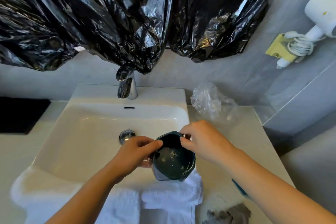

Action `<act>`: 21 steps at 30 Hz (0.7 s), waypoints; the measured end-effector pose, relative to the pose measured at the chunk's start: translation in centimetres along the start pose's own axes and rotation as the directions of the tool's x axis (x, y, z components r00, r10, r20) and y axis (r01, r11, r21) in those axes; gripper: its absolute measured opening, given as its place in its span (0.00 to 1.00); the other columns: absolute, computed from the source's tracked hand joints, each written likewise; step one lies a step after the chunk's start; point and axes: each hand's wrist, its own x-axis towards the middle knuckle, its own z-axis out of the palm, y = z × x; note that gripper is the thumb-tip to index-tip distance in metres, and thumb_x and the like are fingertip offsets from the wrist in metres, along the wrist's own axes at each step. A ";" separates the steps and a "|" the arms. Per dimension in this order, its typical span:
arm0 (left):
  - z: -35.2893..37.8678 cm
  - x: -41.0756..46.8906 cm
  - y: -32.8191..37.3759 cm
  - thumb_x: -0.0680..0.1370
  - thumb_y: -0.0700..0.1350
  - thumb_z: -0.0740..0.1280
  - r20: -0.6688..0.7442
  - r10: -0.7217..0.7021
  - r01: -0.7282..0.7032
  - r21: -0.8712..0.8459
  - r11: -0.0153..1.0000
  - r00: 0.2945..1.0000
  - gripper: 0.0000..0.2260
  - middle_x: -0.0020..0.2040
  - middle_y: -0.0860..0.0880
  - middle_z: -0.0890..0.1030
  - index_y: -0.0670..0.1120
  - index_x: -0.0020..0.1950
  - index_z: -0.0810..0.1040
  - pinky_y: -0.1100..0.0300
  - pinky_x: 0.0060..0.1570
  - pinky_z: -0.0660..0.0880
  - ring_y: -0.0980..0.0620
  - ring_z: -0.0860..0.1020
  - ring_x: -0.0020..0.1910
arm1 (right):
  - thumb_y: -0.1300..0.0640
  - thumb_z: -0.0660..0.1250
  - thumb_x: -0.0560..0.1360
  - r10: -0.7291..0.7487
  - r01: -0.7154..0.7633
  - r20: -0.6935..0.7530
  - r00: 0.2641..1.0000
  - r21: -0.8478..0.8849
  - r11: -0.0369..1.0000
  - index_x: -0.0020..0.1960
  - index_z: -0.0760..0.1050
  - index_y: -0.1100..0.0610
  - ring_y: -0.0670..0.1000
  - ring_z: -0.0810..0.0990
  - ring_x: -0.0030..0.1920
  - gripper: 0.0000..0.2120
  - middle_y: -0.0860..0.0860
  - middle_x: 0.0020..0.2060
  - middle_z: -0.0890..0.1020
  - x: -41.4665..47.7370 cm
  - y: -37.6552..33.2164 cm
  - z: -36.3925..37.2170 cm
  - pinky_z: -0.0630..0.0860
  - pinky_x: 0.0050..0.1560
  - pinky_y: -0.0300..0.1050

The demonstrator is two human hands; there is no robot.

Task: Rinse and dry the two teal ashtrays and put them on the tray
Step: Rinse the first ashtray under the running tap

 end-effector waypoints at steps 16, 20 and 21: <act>-12.2 5.1 -5.1 0.77 0.48 0.68 -0.489 -0.106 0.014 -0.187 0.982 0.866 0.11 0.39 0.42 0.83 0.42 0.44 0.84 0.50 0.44 0.83 0.45 0.82 0.38 | 0.50 0.67 0.77 -0.081 0.153 -0.368 0.926 0.170 0.973 0.64 0.75 0.56 0.51 0.79 0.49 0.18 0.51 0.51 0.81 15.4 -8.4 1.1 0.77 0.51 0.51; -13.7 7.7 -5.8 0.77 0.49 0.68 -0.525 -0.115 0.009 -0.201 0.980 0.844 0.10 0.43 0.41 0.84 0.44 0.43 0.83 0.49 0.45 0.82 0.43 0.83 0.43 | 0.50 0.69 0.76 -0.105 0.163 -0.404 0.909 0.111 0.980 0.66 0.73 0.54 0.50 0.77 0.50 0.20 0.50 0.51 0.78 18.8 -10.0 1.6 0.75 0.50 0.46; -14.0 8.1 -5.9 0.77 0.49 0.68 -0.525 -0.116 0.003 -0.211 0.977 0.843 0.10 0.43 0.41 0.84 0.44 0.43 0.83 0.49 0.45 0.82 0.43 0.83 0.44 | 0.51 0.70 0.75 -0.104 0.162 -0.416 0.903 0.106 0.981 0.63 0.75 0.54 0.50 0.77 0.48 0.18 0.49 0.48 0.77 19.3 -10.1 1.8 0.76 0.50 0.46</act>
